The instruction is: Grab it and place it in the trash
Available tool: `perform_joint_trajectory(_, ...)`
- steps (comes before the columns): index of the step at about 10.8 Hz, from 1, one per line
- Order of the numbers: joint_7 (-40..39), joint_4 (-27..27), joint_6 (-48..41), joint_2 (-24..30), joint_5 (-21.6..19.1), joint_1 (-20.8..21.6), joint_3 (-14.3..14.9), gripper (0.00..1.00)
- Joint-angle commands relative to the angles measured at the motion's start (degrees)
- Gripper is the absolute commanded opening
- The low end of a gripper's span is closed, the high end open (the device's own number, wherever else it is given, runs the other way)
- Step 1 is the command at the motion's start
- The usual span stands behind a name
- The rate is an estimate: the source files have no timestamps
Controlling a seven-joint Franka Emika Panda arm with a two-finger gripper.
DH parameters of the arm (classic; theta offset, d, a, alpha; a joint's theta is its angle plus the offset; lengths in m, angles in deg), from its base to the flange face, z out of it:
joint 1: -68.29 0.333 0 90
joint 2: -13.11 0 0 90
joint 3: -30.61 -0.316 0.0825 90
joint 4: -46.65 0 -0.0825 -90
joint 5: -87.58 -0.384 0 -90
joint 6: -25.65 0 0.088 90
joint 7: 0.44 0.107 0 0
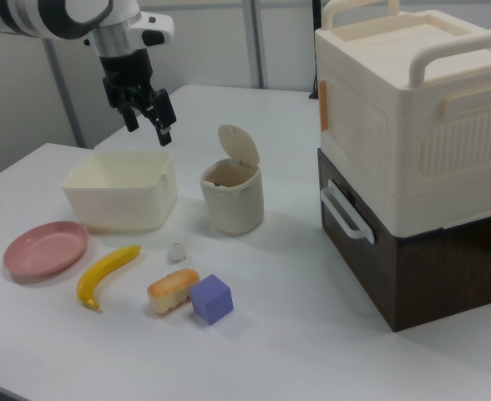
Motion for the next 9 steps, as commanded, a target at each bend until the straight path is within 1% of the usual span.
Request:
perform_joint_trajectory(1,-1.6,0.8,-3.6,-0.3,4.9,1.2,-0.6,1.00)
perform_joint_trajectory(3,-4.0,0.8,-5.2,-1.0,5.0,1.3,-0.6,1.00)
perform_joint_trajectory(6,-4.3,1.3,-5.0,-2.2,5.1,2.8,-0.7,1.00)
perform_joint_trajectory(8,-4.0,3.4,-2.4,-2.4,5.4,3.1,-0.7,1.00)
perform_joint_trajectory(9,-3.8,4.8,-1.6,-3.3,6.7,3.7,-0.8,1.00)
